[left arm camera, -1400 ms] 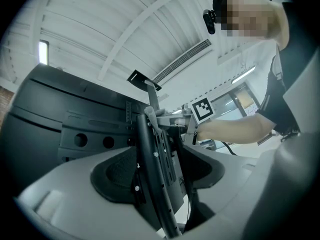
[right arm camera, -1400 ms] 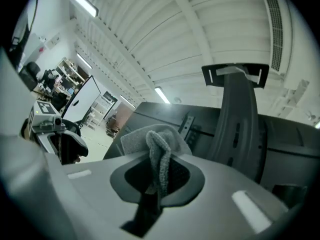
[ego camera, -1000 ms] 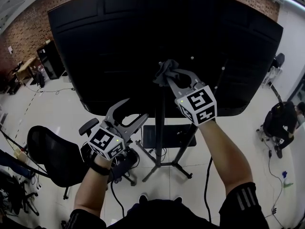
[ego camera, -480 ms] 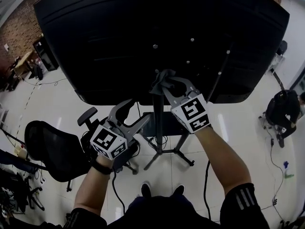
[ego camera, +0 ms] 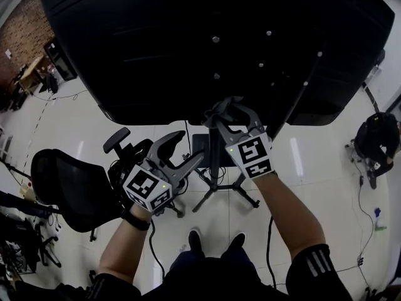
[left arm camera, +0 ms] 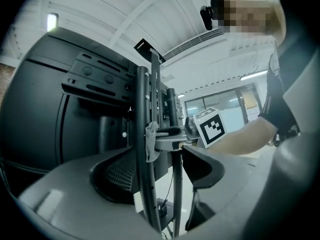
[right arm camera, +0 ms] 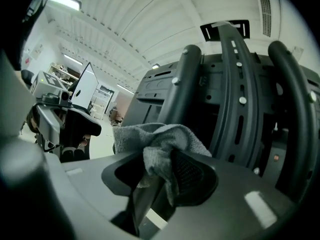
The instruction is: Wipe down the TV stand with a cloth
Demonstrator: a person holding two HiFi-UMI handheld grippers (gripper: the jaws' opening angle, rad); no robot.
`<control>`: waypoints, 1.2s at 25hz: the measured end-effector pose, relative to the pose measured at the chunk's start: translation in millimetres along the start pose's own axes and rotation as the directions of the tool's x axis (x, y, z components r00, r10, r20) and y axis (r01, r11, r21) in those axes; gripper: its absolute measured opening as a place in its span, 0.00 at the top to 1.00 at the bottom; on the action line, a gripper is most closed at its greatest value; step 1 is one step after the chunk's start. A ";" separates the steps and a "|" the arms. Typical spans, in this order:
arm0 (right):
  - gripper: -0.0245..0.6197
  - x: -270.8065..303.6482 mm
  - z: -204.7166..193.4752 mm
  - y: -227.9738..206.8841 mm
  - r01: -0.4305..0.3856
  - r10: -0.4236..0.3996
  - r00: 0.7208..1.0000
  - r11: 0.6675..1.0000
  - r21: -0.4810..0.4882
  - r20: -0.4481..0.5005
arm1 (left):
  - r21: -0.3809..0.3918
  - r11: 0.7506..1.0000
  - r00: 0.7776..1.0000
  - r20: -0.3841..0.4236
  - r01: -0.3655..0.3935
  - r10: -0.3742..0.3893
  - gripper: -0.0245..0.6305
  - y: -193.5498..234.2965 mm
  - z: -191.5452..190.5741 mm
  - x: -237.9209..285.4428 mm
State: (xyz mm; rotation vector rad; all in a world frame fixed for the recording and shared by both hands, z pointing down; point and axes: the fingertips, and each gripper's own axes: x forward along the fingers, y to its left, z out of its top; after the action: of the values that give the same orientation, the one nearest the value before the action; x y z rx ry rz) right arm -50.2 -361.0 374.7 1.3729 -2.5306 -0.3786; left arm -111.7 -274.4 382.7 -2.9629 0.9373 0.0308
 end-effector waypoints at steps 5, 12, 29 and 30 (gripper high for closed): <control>0.64 8.0 -28.9 10.6 0.014 -0.013 1.000 0.998 0.053 -0.007 | -0.030 0.999 0.999 -0.031 0.014 -0.015 0.49 2.7 -24.6 -1.0; 0.64 12.0 -72.7 25.8 0.018 -0.014 0.998 0.997 0.070 -0.057 | -0.074 0.996 0.997 -0.069 0.042 -0.047 0.49 1.3 -63.1 1.1; 0.63 23.2 -211.9 74.8 -0.047 0.064 0.992 0.988 0.150 -0.111 | -0.183 0.981 0.967 -0.232 0.064 -0.107 0.48 2.6 -231.4 23.8; 0.63 24.5 -220.1 77.6 -0.055 0.072 0.991 0.987 0.149 -0.113 | -0.195 0.978 0.962 -0.246 0.067 -0.115 0.48 1.1 -243.5 24.2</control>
State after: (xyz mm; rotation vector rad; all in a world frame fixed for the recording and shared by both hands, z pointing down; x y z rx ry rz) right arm -52.0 -365.6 609.3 1.3177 -2.5397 -0.0980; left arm -90.4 -298.5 625.2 -3.2373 0.8613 -0.2916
